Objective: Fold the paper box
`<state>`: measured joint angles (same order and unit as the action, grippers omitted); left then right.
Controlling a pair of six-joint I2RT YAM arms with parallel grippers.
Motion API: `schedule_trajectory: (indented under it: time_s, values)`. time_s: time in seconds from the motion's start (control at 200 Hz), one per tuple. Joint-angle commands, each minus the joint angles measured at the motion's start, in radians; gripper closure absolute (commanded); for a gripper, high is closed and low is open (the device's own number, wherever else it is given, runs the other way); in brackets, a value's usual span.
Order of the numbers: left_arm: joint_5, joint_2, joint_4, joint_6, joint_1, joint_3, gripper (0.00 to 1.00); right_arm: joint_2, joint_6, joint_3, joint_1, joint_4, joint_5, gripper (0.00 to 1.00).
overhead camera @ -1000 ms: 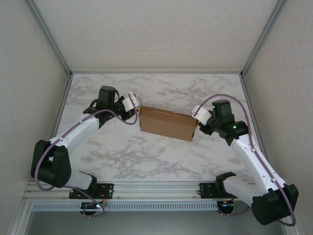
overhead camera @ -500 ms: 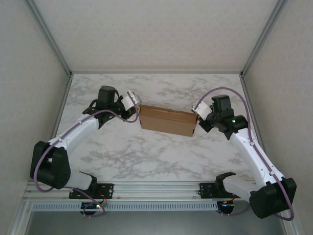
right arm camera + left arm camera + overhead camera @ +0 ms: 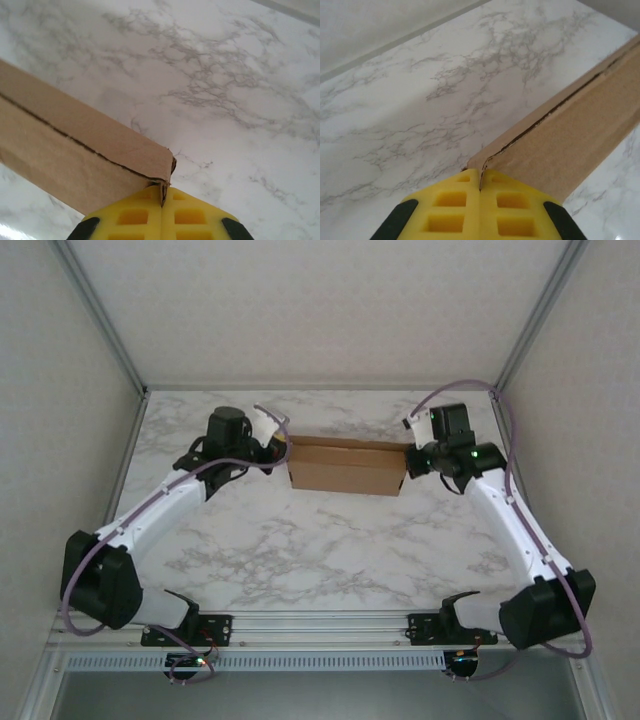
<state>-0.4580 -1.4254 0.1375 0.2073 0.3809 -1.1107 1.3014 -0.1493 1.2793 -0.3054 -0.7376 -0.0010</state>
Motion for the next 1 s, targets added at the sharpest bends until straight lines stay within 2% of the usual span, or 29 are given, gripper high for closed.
schedule_trajectory:
  time_s: [0.0, 0.18, 0.436, 0.606, 0.741, 0.996]
  values:
    - [-0.025, -0.05, 0.045, -0.169, 0.051, -0.09, 1.0, 0.063, 0.209, 0.104, -0.017, -0.072, -0.01, 1.0]
    - [0.051, -0.076, 0.041, -0.357, 0.064, -0.125, 1.0, 0.137, 0.465, 0.176, -0.018, -0.146, 0.015, 1.0]
    - [0.118, -0.162, 0.127, -0.684, 0.065, -0.209, 1.0, 0.223, 0.709, 0.289, -0.017, -0.228, 0.017, 1.0]
    - [0.183, -0.163, 0.125, -0.809, 0.068, -0.205, 1.0, 0.234, 0.801, 0.297, -0.017, -0.216, 0.0, 1.0]
    - [0.208, -0.161, 0.146, -0.792, 0.068, -0.221, 1.0, 0.24, 0.781, 0.295, -0.016, -0.209, -0.013, 1.0]
    - [0.24, -0.17, 0.22, -0.685, 0.081, -0.248, 1.0, 0.233, 0.44, 0.244, -0.017, -0.187, -0.038, 1.0]
